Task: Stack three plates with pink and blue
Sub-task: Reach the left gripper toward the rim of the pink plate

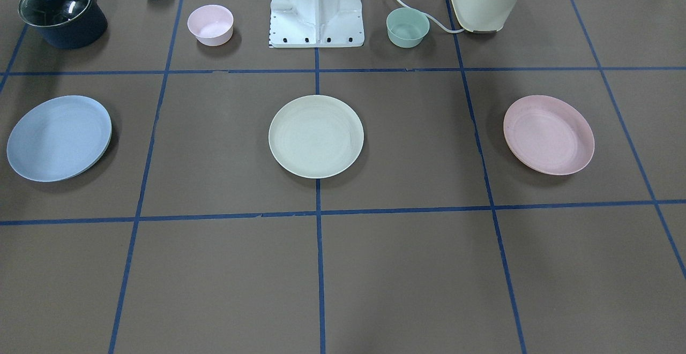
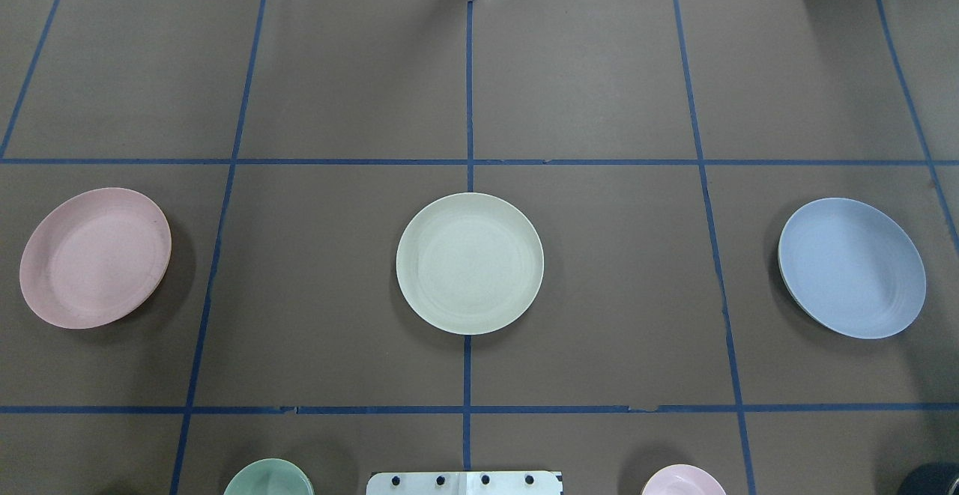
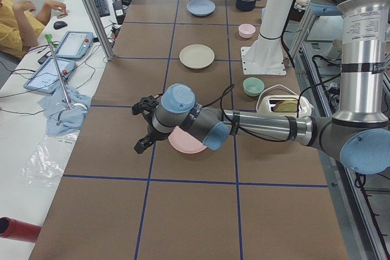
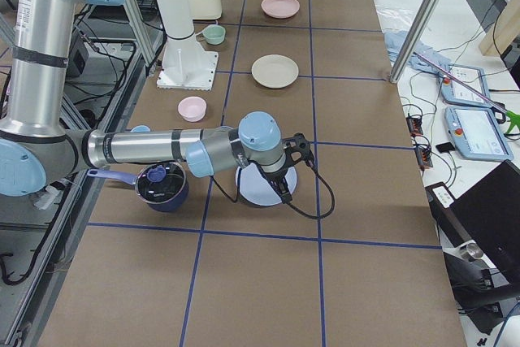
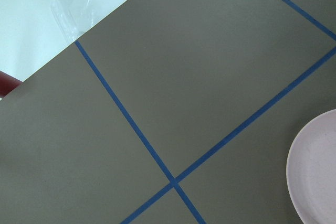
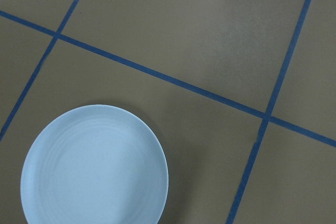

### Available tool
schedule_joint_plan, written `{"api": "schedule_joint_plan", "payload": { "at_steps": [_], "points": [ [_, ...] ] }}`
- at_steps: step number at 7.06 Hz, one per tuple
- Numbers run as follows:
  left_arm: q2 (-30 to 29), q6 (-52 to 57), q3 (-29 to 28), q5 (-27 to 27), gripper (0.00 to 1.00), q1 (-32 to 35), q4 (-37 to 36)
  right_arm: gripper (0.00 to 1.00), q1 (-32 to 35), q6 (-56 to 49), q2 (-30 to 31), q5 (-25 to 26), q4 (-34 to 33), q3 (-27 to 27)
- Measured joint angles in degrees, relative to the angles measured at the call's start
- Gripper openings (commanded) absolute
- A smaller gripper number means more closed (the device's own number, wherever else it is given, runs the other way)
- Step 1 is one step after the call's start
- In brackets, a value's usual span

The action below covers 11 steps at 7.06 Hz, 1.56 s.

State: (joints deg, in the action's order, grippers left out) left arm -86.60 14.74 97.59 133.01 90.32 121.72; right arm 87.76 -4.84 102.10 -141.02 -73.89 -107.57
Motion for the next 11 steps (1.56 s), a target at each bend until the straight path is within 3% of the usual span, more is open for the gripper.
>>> {"api": "schedule_joint_plan", "payload": {
  "at_steps": [2, 4, 6, 9, 10, 11],
  "points": [
    [2.0, -11.98, -1.01, -0.14, 1.0, -3.56, 4.6, 1.0, -4.64, 11.4, -0.2, 2.05, 6.01, -0.13],
    [6.73, -28.33, -5.13, -1.71, 1.0, -10.44, 18.96, 1.0, -10.23, 23.99, 0.35, 6.79, 13.76, 0.06],
    [8.65, -43.75, -14.27, -7.29, 0.94, -17.96, 38.54, 1.0, -11.79, 26.45, 0.55, 7.98, 15.63, 0.15],
    [9.37, -59.26, -17.79, -15.21, 0.87, -30.04, 48.63, 1.0, -11.98, 26.71, 0.6, 8.04, 15.96, 0.1],
    [9.38, -63.15, -17.87, -18.2, 0.64, -33.77, 49.72, 1.0, -11.99, 26.72, 0.61, 8.04, 15.97, 0.1],
    [9.37, -65.75, -17.9, -20.52, 0.29, -36.4, 50.15, 1.0, -11.99, 26.72, 0.63, 8.04, 15.97, 0.11]
  ]
}}
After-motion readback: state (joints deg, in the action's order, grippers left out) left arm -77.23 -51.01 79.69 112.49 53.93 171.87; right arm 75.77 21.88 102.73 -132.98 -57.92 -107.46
